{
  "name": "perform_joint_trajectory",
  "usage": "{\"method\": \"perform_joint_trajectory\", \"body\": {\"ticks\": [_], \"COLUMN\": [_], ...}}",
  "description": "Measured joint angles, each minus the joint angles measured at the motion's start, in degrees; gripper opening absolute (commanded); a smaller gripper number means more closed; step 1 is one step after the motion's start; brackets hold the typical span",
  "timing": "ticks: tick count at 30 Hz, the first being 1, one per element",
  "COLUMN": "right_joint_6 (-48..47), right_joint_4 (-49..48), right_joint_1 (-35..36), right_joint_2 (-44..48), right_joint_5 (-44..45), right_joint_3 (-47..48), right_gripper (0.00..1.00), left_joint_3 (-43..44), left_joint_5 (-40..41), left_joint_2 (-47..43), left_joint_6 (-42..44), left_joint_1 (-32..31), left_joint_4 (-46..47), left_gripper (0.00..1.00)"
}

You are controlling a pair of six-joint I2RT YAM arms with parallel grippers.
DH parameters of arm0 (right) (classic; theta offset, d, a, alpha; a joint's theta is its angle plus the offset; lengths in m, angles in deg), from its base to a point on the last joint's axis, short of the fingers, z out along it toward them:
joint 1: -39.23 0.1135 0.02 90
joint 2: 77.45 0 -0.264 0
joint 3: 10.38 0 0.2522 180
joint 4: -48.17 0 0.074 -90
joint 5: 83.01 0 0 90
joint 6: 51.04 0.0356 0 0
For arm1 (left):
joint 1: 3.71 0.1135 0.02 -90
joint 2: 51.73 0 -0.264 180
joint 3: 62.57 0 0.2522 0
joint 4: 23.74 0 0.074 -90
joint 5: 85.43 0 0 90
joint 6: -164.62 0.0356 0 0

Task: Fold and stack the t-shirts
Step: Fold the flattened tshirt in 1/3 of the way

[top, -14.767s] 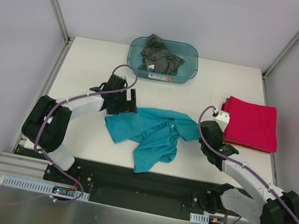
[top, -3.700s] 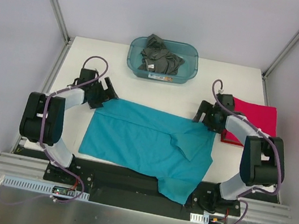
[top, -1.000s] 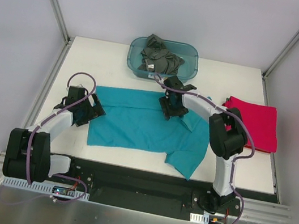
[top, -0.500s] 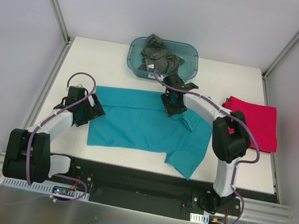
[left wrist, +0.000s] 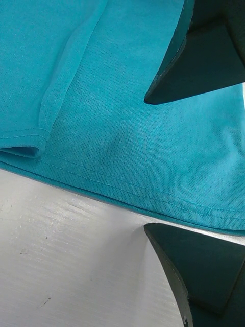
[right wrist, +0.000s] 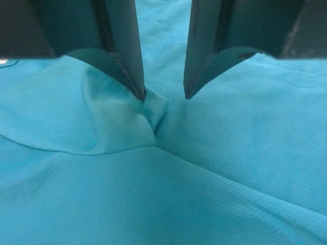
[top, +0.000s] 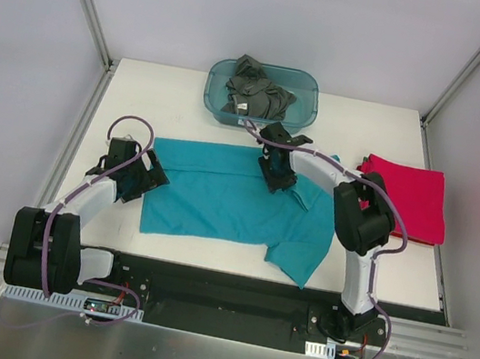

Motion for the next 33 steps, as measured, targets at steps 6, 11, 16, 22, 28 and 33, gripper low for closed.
{"method": "perform_joint_trajectory", "body": {"ticks": [6, 11, 16, 22, 28, 33], "right_joint_6": [0.7, 1.4, 1.9, 2.1, 2.9, 4.1], "right_joint_4": [0.3, 0.2, 0.3, 0.5, 1.3, 2.2], "right_joint_1": [-1.0, -2.1, -2.5, -2.5, -2.5, -2.5], "right_joint_2": [-1.7, -2.0, -2.0, -1.5, 0.2, 0.3], "right_joint_5": [-1.0, -1.3, -1.6, -2.8, -5.6, -8.4], "right_joint_3": [0.2, 0.3, 0.6, 0.7, 1.2, 1.8], "right_gripper": [0.32, 0.19, 0.08, 0.01, 0.01, 0.02], "left_joint_3": [0.0, 0.0, 0.0, 0.0, 0.0, 0.0], "left_joint_5": [0.0, 0.0, 0.0, 0.0, 0.0, 0.0], "left_joint_2": [0.0, 0.0, 0.0, 0.0, 0.1, 0.2], "left_joint_6": [0.0, 0.0, 0.0, 0.0, 0.0, 0.0], "left_joint_1": [0.0, 0.0, 0.0, 0.0, 0.0, 0.0], "left_joint_4": [0.0, 0.0, 0.0, 0.0, 0.0, 0.0], "left_gripper": [0.99, 0.99, 0.99, 0.99, 0.99, 0.99]}}
